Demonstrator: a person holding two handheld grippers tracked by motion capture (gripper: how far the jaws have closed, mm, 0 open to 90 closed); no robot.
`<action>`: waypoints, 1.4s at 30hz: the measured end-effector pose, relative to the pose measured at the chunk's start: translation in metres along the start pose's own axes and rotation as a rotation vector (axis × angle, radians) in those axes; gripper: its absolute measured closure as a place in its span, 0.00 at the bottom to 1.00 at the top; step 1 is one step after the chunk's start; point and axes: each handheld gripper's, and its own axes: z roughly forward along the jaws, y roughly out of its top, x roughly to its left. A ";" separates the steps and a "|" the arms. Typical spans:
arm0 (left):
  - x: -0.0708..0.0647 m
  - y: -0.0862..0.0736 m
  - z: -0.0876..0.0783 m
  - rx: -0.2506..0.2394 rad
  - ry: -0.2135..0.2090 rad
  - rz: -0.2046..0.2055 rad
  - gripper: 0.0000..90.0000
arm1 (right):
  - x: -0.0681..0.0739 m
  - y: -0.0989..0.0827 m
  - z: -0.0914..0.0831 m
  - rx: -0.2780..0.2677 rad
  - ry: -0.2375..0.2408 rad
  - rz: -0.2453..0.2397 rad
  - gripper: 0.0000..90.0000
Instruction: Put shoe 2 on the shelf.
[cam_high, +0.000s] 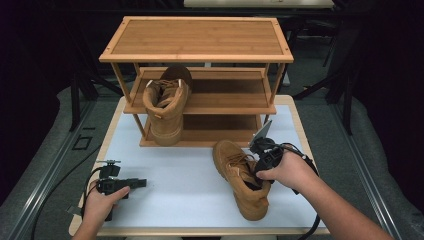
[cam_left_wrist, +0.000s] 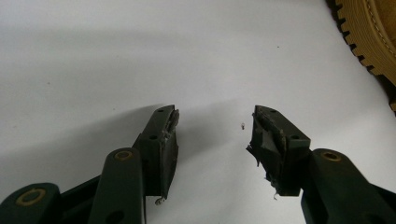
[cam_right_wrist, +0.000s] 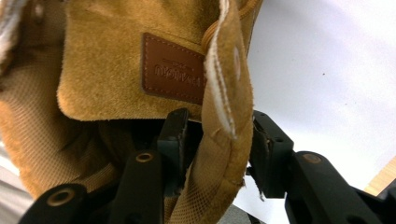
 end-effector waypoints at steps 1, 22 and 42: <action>0.000 0.000 0.000 0.001 0.000 -0.001 0.56 | 0.001 0.000 0.001 0.008 -0.004 0.015 0.72; 0.000 0.000 0.000 -0.001 0.000 -0.006 0.56 | -0.005 0.005 0.003 0.073 0.057 0.050 0.85; 0.002 0.001 -0.005 -0.015 0.005 -0.008 0.56 | -0.024 -0.008 -0.008 0.024 0.439 0.254 0.88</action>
